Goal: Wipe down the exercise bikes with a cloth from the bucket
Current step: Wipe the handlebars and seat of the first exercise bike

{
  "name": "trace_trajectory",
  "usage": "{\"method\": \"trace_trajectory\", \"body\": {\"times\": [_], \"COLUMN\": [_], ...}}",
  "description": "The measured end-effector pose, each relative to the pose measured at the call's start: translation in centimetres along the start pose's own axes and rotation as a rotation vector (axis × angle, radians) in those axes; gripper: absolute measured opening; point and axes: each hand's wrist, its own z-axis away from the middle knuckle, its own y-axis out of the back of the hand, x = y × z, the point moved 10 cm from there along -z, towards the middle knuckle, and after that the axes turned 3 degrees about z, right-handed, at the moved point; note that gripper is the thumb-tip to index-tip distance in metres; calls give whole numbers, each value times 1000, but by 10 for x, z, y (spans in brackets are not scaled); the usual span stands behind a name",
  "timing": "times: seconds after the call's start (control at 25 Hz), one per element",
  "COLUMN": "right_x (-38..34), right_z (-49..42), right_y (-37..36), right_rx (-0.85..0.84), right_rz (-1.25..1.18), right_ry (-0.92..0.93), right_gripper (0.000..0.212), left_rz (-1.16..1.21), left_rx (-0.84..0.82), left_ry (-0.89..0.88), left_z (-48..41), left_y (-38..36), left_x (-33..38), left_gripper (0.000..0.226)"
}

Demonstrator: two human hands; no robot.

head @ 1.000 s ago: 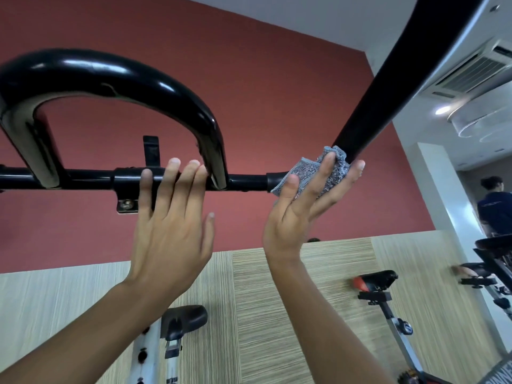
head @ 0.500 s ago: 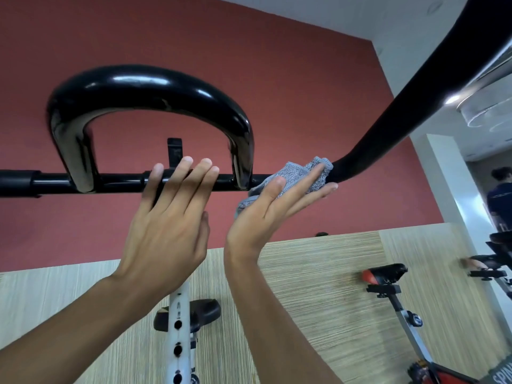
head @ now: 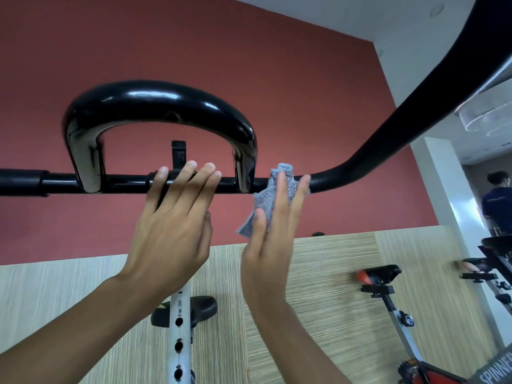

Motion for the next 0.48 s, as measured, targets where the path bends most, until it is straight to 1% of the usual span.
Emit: {"method": "trace_trajectory", "body": {"times": [0.08,0.16,0.28,0.36,0.4,0.48], "right_x": [-16,-18,-2,8,11,10], "right_z": [-10,-27,-46,-52,-55,-57], "right_y": [14,2,-13,-4,2,7], "right_rx": [-5,-73,-200,-219,-212,-208], "right_rz": [262,499,684,790,834,845], "right_ry": [214,339,423,504,515,497], "right_gripper": [59,58,50,47,47,46], "left_rz": [6,11,13,4,-4,-34], "left_rx": [2,8,-3,-14,-25,-56], "left_ry": [16,26,48,44,40,48], "left_z": [0,-1,-1,-1,0,0], "left_y": [0,1,0,0,-1,0], "left_x": [0,0,1,1,1,2], "left_gripper": [56,55,54,54,54,55]}}
